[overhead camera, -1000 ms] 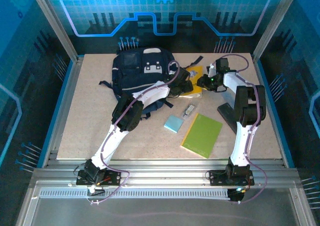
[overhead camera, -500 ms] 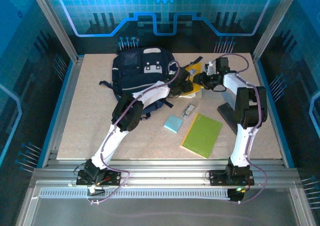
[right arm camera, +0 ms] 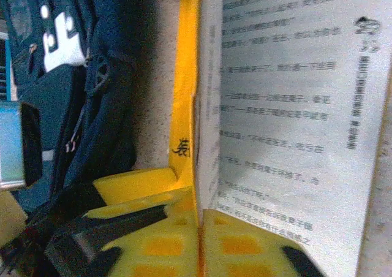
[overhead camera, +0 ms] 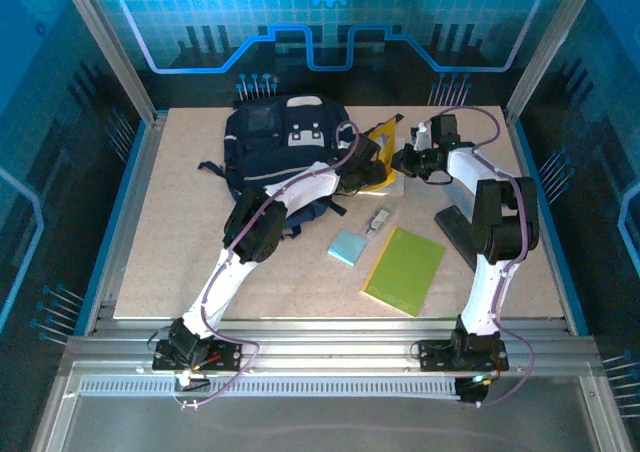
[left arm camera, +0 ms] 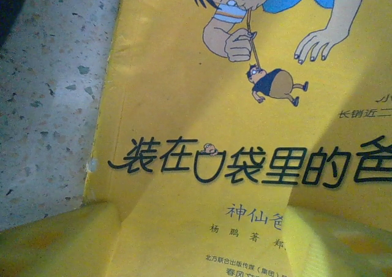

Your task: Pack the student bag

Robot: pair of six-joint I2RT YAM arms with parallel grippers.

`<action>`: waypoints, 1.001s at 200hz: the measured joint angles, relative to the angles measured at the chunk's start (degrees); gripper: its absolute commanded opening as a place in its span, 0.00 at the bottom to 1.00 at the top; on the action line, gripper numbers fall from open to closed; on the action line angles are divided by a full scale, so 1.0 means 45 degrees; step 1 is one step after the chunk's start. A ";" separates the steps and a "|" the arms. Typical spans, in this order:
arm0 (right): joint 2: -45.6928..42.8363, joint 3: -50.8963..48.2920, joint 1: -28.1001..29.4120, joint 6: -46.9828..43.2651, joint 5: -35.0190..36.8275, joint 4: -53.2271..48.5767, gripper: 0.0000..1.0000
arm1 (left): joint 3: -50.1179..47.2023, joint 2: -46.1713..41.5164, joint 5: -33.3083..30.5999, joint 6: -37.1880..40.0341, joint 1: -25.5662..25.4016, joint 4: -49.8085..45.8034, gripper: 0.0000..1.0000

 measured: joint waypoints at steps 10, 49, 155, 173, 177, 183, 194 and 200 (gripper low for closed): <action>0.0000 0.0010 0.0000 0.0039 0.0092 -0.0049 0.00 | -0.0083 -0.0049 0.0078 -0.0005 0.0010 0.0078 0.75; 0.0000 0.0282 0.0005 0.0034 0.0092 -0.0389 0.00 | -0.0835 -0.0573 0.0597 -0.0019 0.0180 0.0442 0.85; -0.0933 0.1015 0.0039 0.0092 -0.1059 -0.1287 0.00 | -0.5309 -0.2662 0.3580 -0.2132 0.1472 0.5115 0.88; -0.1205 0.1015 0.0039 0.0204 -0.1273 -0.1326 0.00 | -0.5911 -0.2662 0.3808 -0.2671 0.1472 0.6373 0.89; -0.1253 0.1015 0.0039 0.0214 -0.1336 -0.1341 0.00 | -0.6023 -0.2662 0.3861 -0.2807 0.1467 0.6669 0.89; -0.1331 0.1015 0.0044 0.0253 -0.1433 -0.1350 0.00 | -0.6164 -0.2662 0.3915 -0.3007 0.1467 0.7082 0.90; -0.1428 0.1015 0.0053 0.0340 -0.1671 -0.1341 0.00 | -0.6402 -0.2662 0.4017 -0.3381 0.1472 0.7825 0.90; -0.1467 0.1015 0.0058 0.0393 -0.1787 -0.1336 0.00 | -0.6547 -0.2662 0.4041 -0.3599 0.1472 0.8296 0.90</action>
